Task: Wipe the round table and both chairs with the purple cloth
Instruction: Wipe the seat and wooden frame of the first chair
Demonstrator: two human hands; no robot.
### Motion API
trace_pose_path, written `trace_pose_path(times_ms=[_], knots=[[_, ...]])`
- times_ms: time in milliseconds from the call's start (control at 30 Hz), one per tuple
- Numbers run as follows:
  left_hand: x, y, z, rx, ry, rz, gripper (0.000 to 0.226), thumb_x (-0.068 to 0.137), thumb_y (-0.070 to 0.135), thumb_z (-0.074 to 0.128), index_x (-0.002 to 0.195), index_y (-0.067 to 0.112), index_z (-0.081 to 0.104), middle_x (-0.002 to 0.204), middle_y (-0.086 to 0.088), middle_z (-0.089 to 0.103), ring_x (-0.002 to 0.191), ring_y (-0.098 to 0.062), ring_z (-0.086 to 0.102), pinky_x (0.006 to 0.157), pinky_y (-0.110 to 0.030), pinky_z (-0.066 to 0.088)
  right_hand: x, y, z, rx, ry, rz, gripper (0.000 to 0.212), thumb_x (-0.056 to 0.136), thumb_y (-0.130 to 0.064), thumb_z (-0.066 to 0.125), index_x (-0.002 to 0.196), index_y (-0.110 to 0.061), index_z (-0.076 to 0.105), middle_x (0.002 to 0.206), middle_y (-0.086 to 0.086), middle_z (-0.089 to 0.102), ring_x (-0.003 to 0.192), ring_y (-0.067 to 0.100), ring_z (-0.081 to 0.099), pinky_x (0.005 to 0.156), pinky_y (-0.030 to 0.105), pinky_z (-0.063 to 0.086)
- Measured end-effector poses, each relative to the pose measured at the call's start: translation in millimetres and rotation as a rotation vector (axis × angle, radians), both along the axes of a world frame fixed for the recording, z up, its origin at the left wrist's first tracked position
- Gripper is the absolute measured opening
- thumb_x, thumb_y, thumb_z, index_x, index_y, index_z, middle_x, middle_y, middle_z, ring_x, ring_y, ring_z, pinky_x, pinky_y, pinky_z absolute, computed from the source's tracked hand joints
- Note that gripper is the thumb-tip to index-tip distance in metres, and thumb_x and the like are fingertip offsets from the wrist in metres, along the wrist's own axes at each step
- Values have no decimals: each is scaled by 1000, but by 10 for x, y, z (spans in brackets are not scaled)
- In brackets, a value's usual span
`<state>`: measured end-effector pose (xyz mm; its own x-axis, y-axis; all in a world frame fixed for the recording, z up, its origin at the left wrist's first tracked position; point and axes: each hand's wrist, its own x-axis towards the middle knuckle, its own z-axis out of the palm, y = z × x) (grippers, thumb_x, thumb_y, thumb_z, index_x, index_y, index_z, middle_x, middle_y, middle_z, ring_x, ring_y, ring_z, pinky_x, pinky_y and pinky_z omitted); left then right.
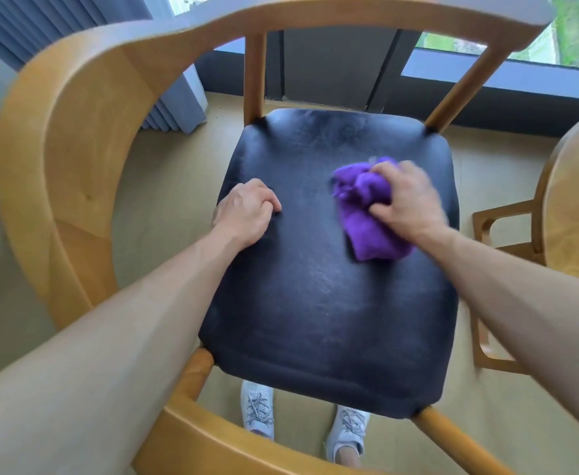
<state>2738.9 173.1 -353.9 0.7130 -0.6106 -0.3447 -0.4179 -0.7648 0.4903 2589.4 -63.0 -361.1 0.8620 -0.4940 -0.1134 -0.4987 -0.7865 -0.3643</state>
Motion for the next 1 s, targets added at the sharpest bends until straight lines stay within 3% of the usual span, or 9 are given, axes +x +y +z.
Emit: trace_pose_path(times_ms=[100,233,300,400,533,667,767,900,1000], knots=[[-15,-11,37,5,-31,56,35,92,12,42,94,28,73,125,10,63,120,-20,53,93,-34,45,-163,-374,5,16,-37,-294,52,73,-26,69,122,-32,53,111,15,51,103,39,54,88,40,46],[-159,2,36,143,-180,10,32,88,15,55,120,19,59,128,-3,54,119,-28,48,86,-40,44,-99,-424,10,-32,-21,-380,45,75,-26,67,118,-30,53,115,14,49,105,39,53,90,43,47],[-283,33,-14,277,-233,-8,48,89,28,63,133,21,46,139,-4,40,126,-28,39,91,-45,46,13,-358,-1,-49,-17,-454,37,77,-27,64,114,-25,55,115,16,51,108,41,52,92,44,46],[-416,25,-104,377,-138,21,85,89,49,65,154,25,17,162,-2,8,147,-25,15,102,-53,44,264,-209,11,-43,-23,-510,33,79,-27,61,110,-22,54,114,19,56,108,44,54,90,45,46],[-443,23,-187,387,-160,32,100,89,57,62,159,19,1,166,1,-6,153,-21,3,110,-54,38,831,219,54,8,-65,-305,42,75,-28,65,116,-24,56,110,18,62,103,41,57,85,42,47],[-425,72,-213,384,-210,35,102,87,61,62,158,16,5,167,3,0,153,-18,6,107,-49,42,1354,993,28,96,-108,11,51,73,-24,67,123,-27,56,111,11,60,105,35,53,85,38,46],[-442,108,-219,377,-247,27,95,86,63,60,156,16,16,164,4,10,152,-16,8,105,-44,43,1465,1314,-40,66,-102,213,48,75,-26,69,121,-26,54,114,4,55,106,28,46,75,38,48],[-452,73,-232,385,-248,24,103,86,64,61,158,18,5,167,5,-1,153,-16,7,107,-47,42,1410,713,-44,-129,-82,271,52,78,-30,67,128,-26,54,120,4,54,110,29,46,78,39,51],[-454,61,-264,396,-262,25,103,86,66,59,158,19,2,167,5,-4,153,-17,7,107,-45,42,1173,-129,-34,-254,-53,63,52,80,-23,64,130,-23,54,121,12,54,110,36,46,87,41,48]])
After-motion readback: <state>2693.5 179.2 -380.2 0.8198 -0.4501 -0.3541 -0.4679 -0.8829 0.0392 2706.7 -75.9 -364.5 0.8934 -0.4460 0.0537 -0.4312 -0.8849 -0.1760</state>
